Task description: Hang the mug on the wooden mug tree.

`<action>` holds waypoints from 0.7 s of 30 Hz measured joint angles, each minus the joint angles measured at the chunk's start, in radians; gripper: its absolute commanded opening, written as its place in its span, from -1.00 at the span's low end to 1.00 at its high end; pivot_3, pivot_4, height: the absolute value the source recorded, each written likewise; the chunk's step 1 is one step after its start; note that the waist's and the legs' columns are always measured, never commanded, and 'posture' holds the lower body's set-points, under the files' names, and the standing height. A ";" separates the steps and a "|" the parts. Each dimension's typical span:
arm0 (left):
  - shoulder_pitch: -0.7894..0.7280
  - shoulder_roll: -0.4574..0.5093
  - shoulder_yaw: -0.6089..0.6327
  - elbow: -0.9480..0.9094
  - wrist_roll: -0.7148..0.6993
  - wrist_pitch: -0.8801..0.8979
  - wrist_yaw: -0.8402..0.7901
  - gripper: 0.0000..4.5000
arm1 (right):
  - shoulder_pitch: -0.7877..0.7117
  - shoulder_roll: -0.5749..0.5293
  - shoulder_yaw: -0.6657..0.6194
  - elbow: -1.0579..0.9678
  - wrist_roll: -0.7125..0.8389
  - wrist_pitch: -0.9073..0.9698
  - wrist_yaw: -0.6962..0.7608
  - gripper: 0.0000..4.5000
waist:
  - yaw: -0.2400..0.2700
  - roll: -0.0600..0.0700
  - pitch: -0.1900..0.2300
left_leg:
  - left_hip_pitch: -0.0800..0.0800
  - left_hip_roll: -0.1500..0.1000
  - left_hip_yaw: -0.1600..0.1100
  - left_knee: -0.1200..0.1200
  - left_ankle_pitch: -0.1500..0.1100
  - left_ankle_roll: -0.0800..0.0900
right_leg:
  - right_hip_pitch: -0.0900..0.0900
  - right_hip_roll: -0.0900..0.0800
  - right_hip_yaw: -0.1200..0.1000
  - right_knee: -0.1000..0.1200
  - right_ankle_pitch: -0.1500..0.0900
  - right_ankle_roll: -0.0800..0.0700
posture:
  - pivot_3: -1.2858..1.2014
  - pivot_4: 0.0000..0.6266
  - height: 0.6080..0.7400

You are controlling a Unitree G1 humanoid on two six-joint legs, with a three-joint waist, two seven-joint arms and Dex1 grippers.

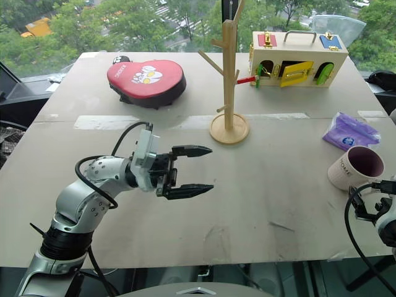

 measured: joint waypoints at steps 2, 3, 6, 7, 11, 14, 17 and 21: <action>0.010 0.003 0.003 -0.034 -0.001 0.006 0.014 1.00 | -0.002 0.008 0.017 0.037 -0.033 -0.033 -0.043 0.96 | -0.001 0.000 0.000 | 0.001 0.000 0.001 0.000 0.000 0.000 | 0.000 0.000 0.000 0.000 0.000 0.000 | 0.03 -0.52 0.87; 0.016 0.003 0.003 -0.053 -0.003 0.015 0.025 1.00 | -0.002 0.012 0.026 0.061 -0.056 -0.063 -0.069 0.96 | -0.001 0.000 0.000 | 0.001 0.000 0.001 0.000 0.000 0.000 | 0.001 0.000 0.000 0.000 0.000 0.000 | 0.03 -0.52 0.87; 0.019 0.002 0.003 -0.091 -0.012 0.039 0.058 1.00 | -0.001 0.018 0.054 0.120 -0.109 -0.148 -0.125 0.96 | -0.002 0.000 0.000 | 0.002 0.000 0.000 0.000 0.000 0.000 | 0.001 0.000 0.000 0.001 0.000 0.000 | 0.03 -0.52 0.87; 0.019 0.002 0.002 -0.102 -0.018 0.046 0.069 1.00 | -0.002 0.024 0.063 0.143 -0.121 -0.181 -0.139 0.96 | -0.002 0.001 0.000 | 0.002 0.000 0.000 0.000 0.000 0.000 | 0.001 0.001 0.000 0.002 0.000 0.000 | 0.03 -0.52 0.87; 0.013 -0.007 -0.006 -0.124 -0.023 0.071 0.108 1.00 | -0.054 0.063 0.095 0.271 -0.149 -0.312 -0.195 0.64 | -0.003 0.000 -0.001 | 0.002 0.001 0.001 0.001 0.000 0.000 | 0.001 0.001 0.000 0.002 0.000 0.000 | 0.03 -0.52 0.87; 0.008 -0.009 -0.008 -0.124 -0.026 0.085 0.122 1.00 | -0.080 0.068 0.124 0.357 -0.152 -0.377 -0.203 0.00 | -0.003 0.001 0.000 | 0.002 0.000 0.001 0.000 0.000 0.000 | 0.000 0.002 0.000 0.002 0.000 0.000 | 0.03 -0.52 0.87; -0.019 -0.016 -0.008 -0.127 -0.030 0.097 0.144 1.00 | -0.116 0.066 0.166 0.471 -0.151 -0.507 -0.191 -0.67 | -0.002 0.001 0.000 | 0.002 0.000 0.001 0.000 0.000 0.000 | 0.000 0.002 0.000 0.002 0.000 0.000 | 0.03 -0.52 0.87; -0.024 -0.018 -0.010 -0.143 -0.033 0.107 0.154 1.00 | -0.134 0.026 0.177 0.546 -0.146 -0.664 -0.163 -0.99 | -0.002 0.000 -0.001 | 0.003 0.000 0.002 0.000 0.000 0.000 | 0.001 0.002 0.000 0.001 0.000 0.000 | 0.03 -0.52 0.87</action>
